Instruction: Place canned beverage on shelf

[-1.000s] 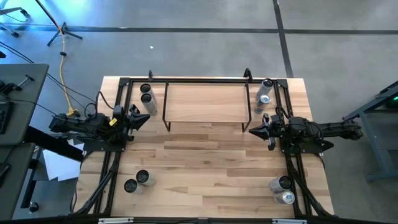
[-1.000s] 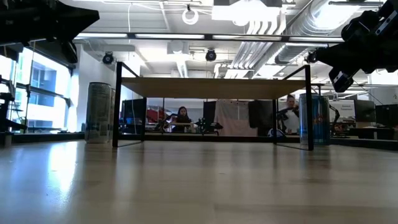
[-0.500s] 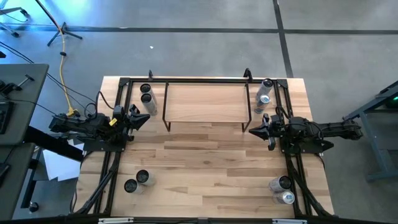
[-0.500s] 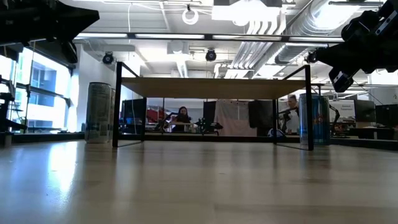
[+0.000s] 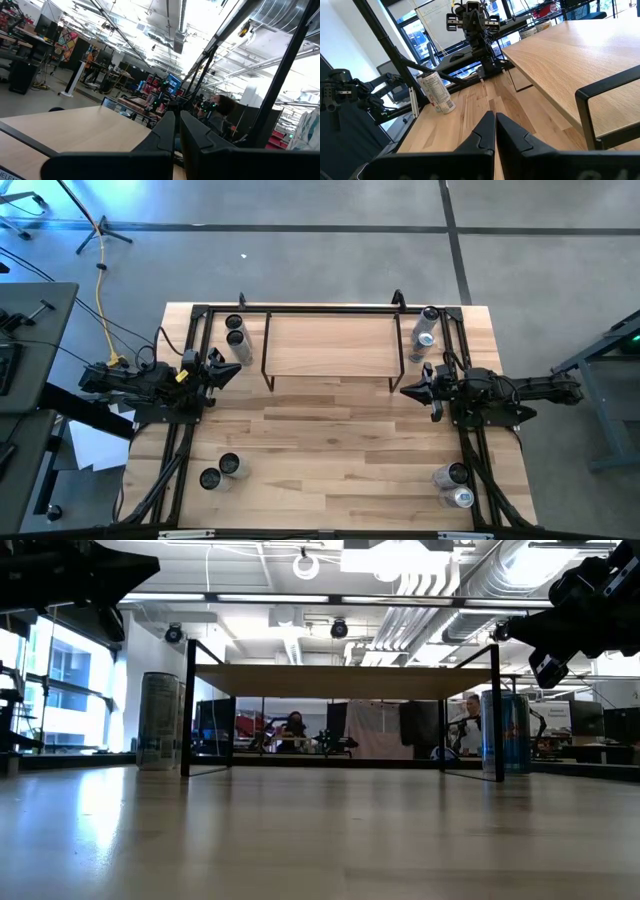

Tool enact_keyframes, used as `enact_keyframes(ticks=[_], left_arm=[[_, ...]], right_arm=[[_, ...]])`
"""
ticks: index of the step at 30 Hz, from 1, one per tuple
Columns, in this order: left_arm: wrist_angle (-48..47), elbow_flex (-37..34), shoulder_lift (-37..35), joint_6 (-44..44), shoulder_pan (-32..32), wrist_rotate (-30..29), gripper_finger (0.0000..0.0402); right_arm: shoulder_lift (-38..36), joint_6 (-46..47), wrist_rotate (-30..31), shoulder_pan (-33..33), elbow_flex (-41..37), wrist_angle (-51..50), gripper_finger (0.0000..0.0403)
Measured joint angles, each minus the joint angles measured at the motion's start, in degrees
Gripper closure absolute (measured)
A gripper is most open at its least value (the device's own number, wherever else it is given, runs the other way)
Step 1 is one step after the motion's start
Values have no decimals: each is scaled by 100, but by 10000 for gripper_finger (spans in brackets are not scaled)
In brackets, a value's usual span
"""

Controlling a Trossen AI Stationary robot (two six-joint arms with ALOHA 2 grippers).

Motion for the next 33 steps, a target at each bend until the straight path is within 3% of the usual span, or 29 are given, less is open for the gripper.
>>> enact_keyframes(ticks=[3,7,17,26,30,33], left_arm=[[2,0,-1,0,0,0,398],[0,1,0,0,0,0,398],[1,2,1,0,0,0,398],[0,2,0,0,0,2,398],[0,2,1,0,0,2,398],[0,2,-1,0,0,2,398]], right_arm=[[2,4,123,-2,-4,205,403],[-1,705,447,-2,-4,1491,403],[5,945,1171,-2,61,4182,403],[744,357,1683,-2,1432,2861,395],[1551,200,1739,-2,2453,1661,365],[2178,288,2124,-2,3174,782,324]])
